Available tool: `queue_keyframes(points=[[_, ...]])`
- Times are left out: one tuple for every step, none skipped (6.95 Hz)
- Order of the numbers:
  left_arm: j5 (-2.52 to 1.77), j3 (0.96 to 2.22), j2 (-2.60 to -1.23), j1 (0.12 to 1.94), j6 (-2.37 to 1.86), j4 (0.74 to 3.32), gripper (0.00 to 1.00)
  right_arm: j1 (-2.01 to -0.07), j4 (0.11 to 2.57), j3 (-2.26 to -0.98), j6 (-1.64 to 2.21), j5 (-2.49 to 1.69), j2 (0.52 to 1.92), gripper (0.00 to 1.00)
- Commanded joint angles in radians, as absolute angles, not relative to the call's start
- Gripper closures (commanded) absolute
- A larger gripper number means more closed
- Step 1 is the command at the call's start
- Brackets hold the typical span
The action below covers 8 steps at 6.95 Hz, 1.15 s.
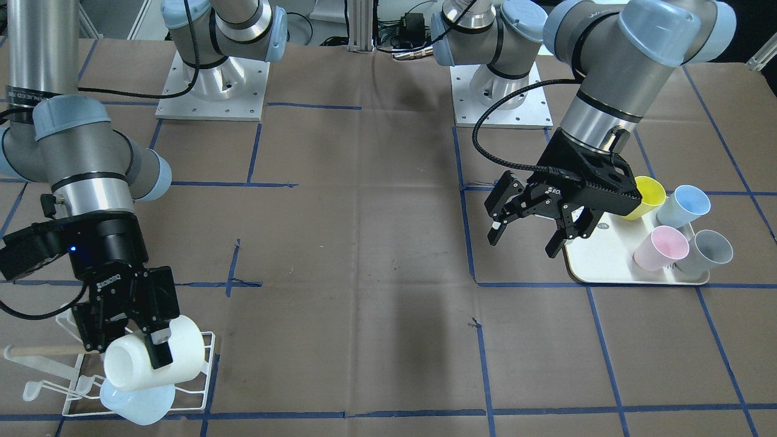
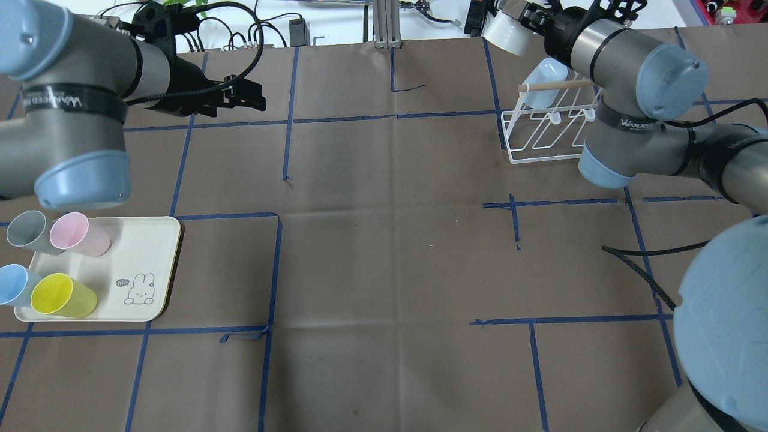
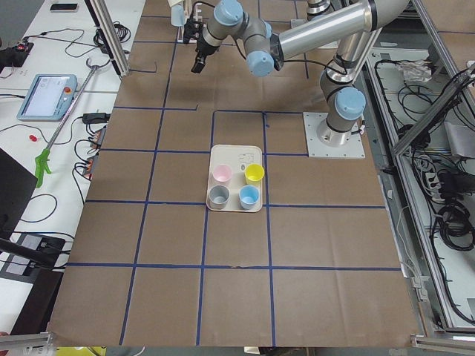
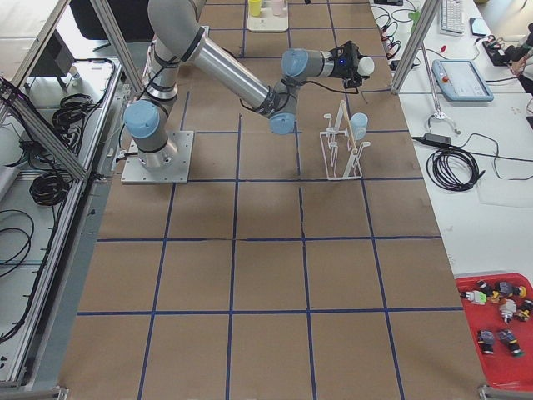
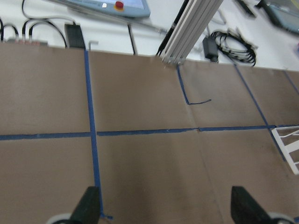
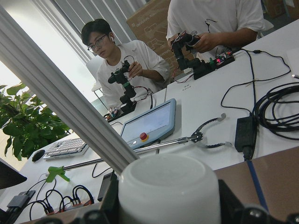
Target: Transfer IKEA cup to right arm and place on rack
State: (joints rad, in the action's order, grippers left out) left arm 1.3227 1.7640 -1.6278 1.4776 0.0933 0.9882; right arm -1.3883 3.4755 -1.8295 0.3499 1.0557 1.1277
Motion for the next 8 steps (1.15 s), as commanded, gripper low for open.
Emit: queue_keyframes(points=[[1.454, 1.576, -1.631, 1.522, 0.045, 1.387, 0.02, -1.288, 3.513, -1.833, 0.096, 1.046, 1.123, 0.69], [1.530, 1.563, -1.618, 1.529, 0.037, 1.473, 0.01, -1.237, 3.514, -1.833, -0.019, 1.043, 1.118, 0.69], [1.532, 1.590, -1.603, 1.534, 0.028, 1.480, 0.00, -1.201, 3.514, -1.829, -0.113, 1.043, 1.111, 0.69], [1.534, 1.598, -1.601, 1.539, 0.002, 1.480, 0.00, -1.180, 3.517, -1.819, -0.179, 1.043, 1.091, 0.69], [1.534, 1.604, -1.597, 1.540, -0.006, 1.480, 0.00, -1.177, 3.543, -1.797, -0.184, 1.045, 1.056, 0.69], [1.534, 1.608, -1.598, 1.542, -0.009, 1.473, 0.00, -1.177, 3.571, -1.761, -0.184, 1.046, 1.022, 0.69], [1.532, 1.597, -1.604, 1.543, -0.055, 1.473, 0.00, -1.170, 3.582, -1.740, -0.190, 1.045, 0.990, 0.69], [1.537, 1.591, -1.605, 1.548, -0.069, 1.477, 0.00, -1.158, 3.582, -1.735, -0.189, 1.045, 0.976, 0.69]])
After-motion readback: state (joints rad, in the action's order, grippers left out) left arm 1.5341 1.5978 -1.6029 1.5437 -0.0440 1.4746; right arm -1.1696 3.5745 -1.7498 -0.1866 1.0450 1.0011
